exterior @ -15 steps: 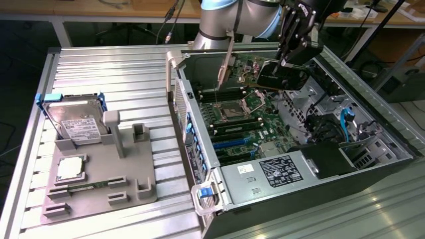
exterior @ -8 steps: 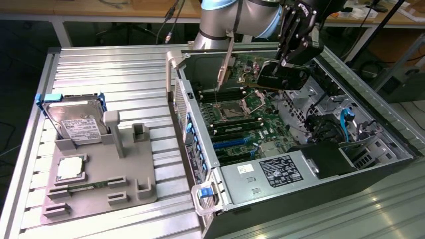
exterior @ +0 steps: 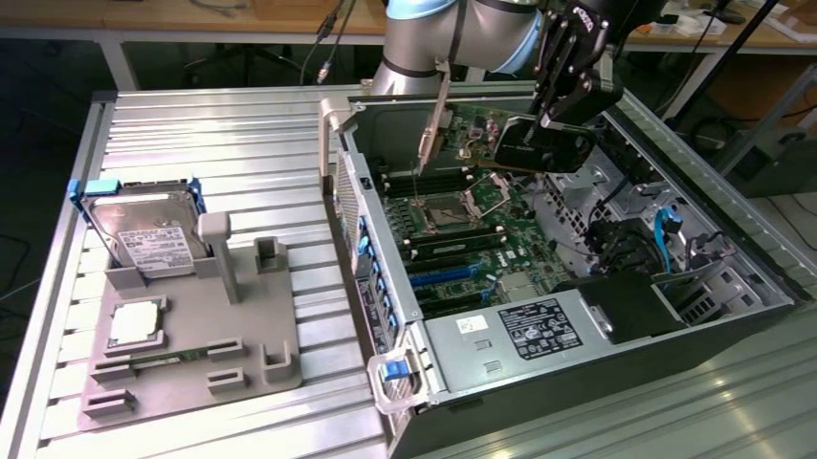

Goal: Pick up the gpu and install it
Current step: 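Insert the gpu into the slot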

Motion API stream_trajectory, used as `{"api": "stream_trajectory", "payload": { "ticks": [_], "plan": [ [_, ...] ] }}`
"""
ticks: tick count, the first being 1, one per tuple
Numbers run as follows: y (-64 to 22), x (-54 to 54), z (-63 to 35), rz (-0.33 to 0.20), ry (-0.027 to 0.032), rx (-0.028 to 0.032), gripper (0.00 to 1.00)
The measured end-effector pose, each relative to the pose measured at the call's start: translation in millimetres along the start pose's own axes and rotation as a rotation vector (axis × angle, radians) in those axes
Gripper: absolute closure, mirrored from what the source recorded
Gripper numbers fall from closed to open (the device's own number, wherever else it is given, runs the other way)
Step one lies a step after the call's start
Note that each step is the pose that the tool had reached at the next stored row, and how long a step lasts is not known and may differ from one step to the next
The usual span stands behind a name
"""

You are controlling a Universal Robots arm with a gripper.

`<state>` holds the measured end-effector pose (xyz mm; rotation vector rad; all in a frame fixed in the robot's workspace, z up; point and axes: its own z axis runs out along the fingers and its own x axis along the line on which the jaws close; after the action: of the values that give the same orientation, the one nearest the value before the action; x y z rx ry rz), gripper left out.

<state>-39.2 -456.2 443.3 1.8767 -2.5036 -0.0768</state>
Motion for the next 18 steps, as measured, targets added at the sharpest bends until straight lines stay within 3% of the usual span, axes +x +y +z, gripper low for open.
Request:
{"api": "stream_trajectory", "payload": {
  "ticks": [8, 18],
  "plan": [
    [-0.7, -0.1, 0.1, -0.007, 0.0001, -0.0001, 0.73],
    [-5.8, -2.4, -0.2, -0.094, 0.0043, -0.0019, 0.73]
  ]
}}
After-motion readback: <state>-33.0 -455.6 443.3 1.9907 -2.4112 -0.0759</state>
